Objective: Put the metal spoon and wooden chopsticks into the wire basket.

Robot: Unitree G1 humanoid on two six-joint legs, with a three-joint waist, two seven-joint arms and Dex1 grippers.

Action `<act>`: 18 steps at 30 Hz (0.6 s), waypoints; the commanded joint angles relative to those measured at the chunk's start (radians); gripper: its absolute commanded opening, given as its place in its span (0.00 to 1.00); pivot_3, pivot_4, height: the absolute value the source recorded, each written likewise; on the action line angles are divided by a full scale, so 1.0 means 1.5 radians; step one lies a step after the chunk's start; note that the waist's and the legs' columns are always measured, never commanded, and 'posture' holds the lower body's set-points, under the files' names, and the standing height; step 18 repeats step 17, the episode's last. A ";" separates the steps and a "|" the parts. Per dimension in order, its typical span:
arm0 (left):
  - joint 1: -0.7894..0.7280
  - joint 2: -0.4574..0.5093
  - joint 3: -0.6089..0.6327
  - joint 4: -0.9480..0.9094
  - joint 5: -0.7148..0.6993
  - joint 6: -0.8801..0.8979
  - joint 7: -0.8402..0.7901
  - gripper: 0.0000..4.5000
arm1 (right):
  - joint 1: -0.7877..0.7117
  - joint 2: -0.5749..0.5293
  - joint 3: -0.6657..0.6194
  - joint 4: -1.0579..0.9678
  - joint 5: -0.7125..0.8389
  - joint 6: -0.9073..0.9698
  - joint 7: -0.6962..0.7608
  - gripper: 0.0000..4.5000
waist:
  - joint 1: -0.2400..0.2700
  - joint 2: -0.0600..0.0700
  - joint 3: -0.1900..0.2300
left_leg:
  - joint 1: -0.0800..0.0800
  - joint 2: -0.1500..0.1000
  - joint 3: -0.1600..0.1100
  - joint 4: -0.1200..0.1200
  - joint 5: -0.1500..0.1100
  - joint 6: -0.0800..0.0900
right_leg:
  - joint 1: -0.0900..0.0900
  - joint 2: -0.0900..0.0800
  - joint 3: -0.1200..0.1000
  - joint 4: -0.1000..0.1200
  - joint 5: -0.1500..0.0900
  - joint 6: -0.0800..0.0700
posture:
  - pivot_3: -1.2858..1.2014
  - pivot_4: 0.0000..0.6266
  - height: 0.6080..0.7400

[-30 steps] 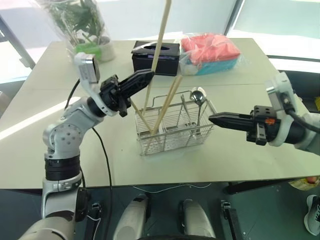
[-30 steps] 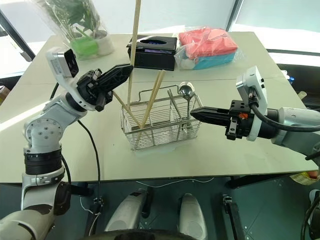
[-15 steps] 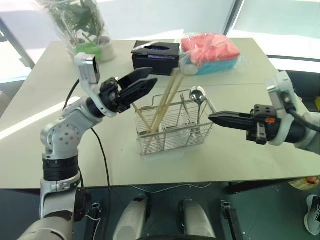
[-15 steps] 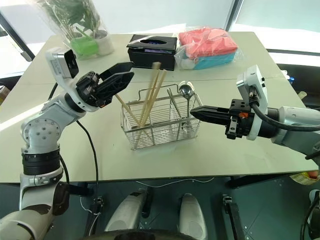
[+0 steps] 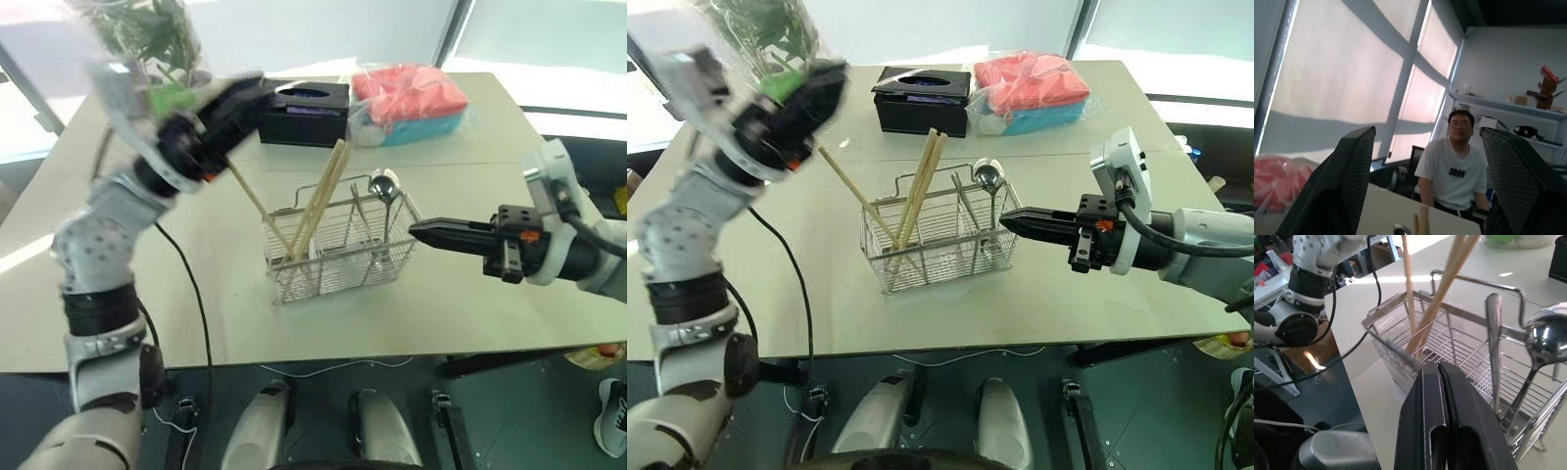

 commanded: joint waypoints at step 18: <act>0.258 0.079 0.095 -0.054 0.147 -0.032 0.204 0.01 | 0.094 0.137 -0.042 0.065 -0.240 -0.177 -0.095 0.00 | 0.002 0.000 0.000 | 0.000 0.000 0.000 -0.001 0.000 0.000 | -0.001 0.000 0.002 0.000 0.000 0.000 | 0.52 0.24 1.00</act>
